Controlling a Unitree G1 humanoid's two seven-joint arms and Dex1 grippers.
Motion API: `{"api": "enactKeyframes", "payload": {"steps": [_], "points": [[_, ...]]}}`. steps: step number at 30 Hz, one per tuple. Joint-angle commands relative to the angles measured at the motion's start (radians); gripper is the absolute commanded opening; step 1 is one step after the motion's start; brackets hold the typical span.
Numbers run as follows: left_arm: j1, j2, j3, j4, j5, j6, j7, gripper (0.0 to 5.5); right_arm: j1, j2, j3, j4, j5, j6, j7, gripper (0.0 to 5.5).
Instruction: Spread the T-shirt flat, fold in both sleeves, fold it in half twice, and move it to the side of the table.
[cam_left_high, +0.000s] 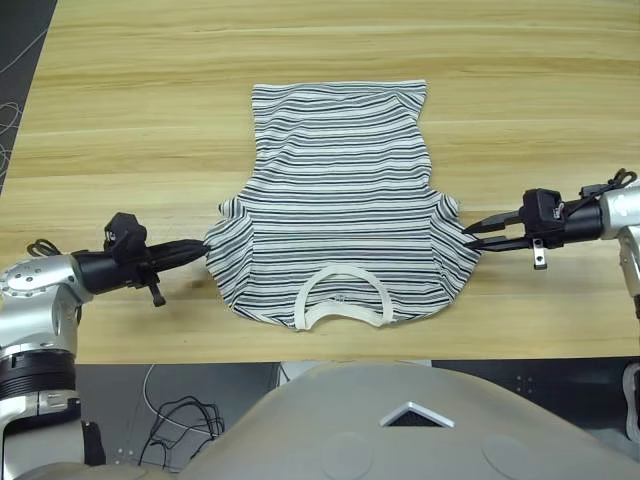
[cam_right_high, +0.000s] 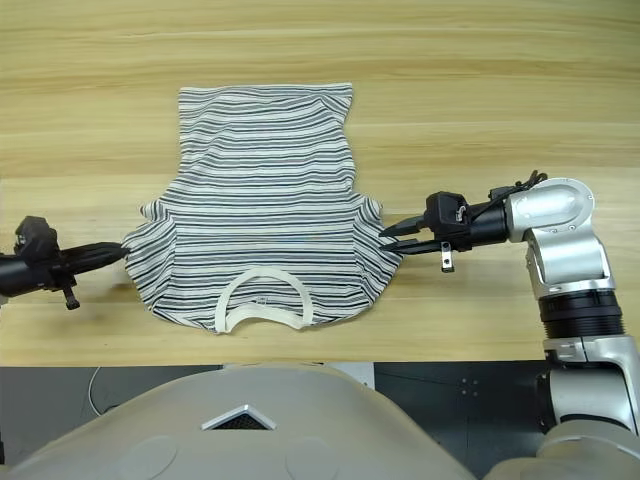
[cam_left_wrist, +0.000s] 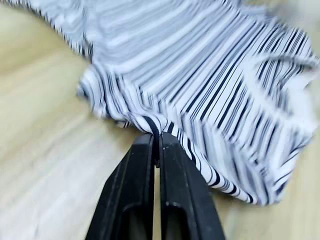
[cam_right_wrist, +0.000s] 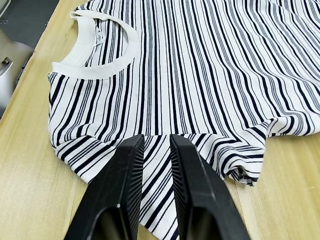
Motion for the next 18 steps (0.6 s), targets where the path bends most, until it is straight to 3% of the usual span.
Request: {"api": "enactKeyframes", "payload": {"steps": [1,9,18], "points": [[0.019,0.021,0.035,-0.082,-0.039,0.061,-0.015,0.14,-0.017,0.007,0.0,0.002,-0.01,-0.008,-0.01,0.95],[0.008,0.0,-0.023,-0.214,-0.009,0.093,0.009,0.14,-0.016,0.012,0.004,0.0,-0.009,-0.009,-0.009,0.95],[-0.198,-0.084,-0.232,-0.194,0.102,0.122,0.035,0.14,-0.014,0.031,0.011,0.014,-0.014,-0.017,-0.011,0.95]]}}
